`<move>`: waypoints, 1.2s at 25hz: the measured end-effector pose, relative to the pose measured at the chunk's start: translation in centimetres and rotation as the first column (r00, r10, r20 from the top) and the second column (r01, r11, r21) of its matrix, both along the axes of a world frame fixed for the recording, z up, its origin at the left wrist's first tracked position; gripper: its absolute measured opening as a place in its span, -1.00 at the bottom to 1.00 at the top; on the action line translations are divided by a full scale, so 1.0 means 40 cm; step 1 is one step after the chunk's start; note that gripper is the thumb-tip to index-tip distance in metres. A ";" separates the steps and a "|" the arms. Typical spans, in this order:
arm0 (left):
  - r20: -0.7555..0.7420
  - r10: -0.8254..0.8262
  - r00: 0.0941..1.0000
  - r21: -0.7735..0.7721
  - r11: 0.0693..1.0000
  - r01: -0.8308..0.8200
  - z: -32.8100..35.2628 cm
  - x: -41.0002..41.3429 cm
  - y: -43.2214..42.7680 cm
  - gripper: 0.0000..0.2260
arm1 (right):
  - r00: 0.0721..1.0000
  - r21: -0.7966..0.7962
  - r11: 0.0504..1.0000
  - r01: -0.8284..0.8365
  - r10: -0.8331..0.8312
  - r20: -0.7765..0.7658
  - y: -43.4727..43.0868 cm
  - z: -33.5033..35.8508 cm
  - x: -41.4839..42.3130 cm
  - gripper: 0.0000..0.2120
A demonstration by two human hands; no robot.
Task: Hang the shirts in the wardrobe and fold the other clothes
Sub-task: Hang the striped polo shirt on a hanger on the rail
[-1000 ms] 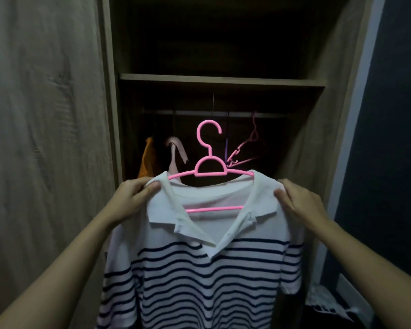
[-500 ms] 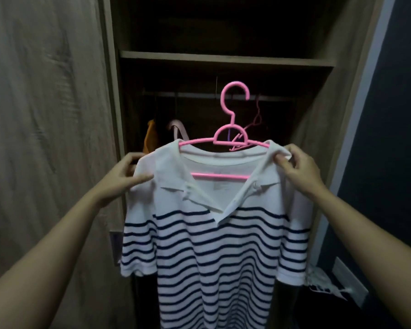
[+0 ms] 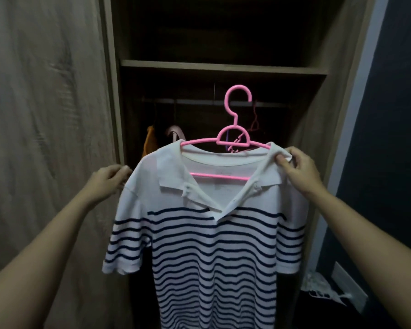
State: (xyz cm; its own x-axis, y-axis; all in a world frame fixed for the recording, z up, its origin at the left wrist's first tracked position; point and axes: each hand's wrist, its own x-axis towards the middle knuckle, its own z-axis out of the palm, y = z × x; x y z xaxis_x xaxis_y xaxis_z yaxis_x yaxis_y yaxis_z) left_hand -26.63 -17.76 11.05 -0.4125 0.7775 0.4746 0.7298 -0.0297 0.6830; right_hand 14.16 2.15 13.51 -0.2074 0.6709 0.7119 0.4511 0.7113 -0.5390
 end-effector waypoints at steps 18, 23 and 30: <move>0.043 -0.383 0.923 -0.081 0.919 0.385 0.175 0.115 -0.076 -0.75 | 0.991 -0.009 0.992 -0.125 0.125 0.054 -0.031 0.048 -0.034 -0.71; 0.031 -0.485 0.874 -0.336 0.818 0.466 0.229 0.235 -0.137 -0.71 | 0.962 -0.041 0.963 -0.267 0.269 0.044 -0.052 0.047 -0.059 -0.71; -0.158 -0.089 0.983 -0.250 0.967 0.048 0.123 0.322 -0.154 -0.87 | 0.973 -0.287 0.944 -0.163 0.201 0.110 -0.190 0.033 -0.262 -0.73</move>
State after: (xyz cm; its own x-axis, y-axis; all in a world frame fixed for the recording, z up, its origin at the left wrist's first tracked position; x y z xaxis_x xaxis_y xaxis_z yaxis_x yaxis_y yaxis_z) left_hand -13.77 -23.91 15.96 -0.2857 0.9018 0.3243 0.8358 0.0689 0.5447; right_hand 3.67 -5.46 14.82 -0.4258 0.7777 0.4625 0.4102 0.6215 -0.6674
